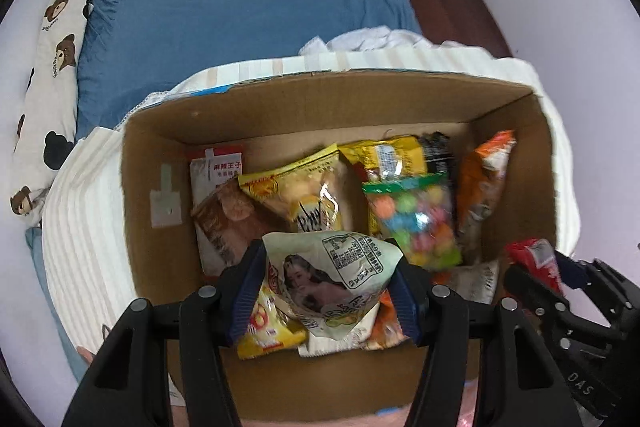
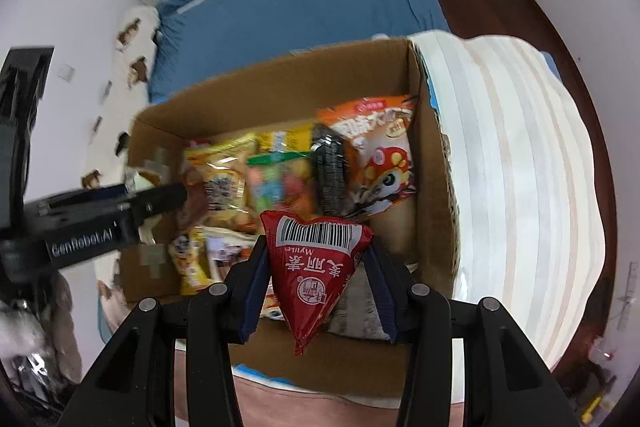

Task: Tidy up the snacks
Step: 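Carry both items into the box and open both tools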

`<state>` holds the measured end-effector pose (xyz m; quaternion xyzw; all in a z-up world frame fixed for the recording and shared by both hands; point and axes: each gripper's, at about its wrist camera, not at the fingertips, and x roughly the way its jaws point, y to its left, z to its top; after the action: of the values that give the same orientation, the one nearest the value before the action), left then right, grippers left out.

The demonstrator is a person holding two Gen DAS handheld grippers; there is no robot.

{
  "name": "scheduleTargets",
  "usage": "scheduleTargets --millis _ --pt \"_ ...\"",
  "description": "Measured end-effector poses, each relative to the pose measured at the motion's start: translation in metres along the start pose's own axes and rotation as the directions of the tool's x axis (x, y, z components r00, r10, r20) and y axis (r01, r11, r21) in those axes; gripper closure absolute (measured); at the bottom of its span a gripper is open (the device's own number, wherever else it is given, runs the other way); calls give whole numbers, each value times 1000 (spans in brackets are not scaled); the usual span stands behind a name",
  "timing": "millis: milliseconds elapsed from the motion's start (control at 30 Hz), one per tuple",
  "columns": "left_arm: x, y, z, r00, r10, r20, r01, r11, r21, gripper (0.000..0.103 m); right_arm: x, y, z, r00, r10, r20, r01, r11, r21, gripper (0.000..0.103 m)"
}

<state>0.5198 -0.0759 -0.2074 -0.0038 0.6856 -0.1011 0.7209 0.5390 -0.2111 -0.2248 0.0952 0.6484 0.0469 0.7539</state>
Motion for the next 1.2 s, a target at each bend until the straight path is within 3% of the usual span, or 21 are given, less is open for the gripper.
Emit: scheduleTargets --millis 333,400,567,667,967,1200 --pt "25 -1 9 998 21 -65 -22 1000 -1 41 34 -23 17 996 -45 -70 49 998 47 52" --pt "24 1 8 998 11 -65 -12 1000 -20 36 36 -23 19 994 -78 -82 82 996 47 33" --pt "18 6 7 998 22 -51 -23 999 -34 11 37 -17 21 991 -92 -98 95 995 33 19" --pt "11 8 5 999 27 -40 -28 999 -37 10 37 -10 18 989 -108 -104 110 994 18 8" --pt "-2 15 -11 1000 25 -9 -25 998 -56 10 30 -2 8 988 -125 -89 127 992 16 6" --pt "-26 20 -41 995 45 84 -38 996 -77 10 16 1 -7 991 -131 -37 131 991 11 5"
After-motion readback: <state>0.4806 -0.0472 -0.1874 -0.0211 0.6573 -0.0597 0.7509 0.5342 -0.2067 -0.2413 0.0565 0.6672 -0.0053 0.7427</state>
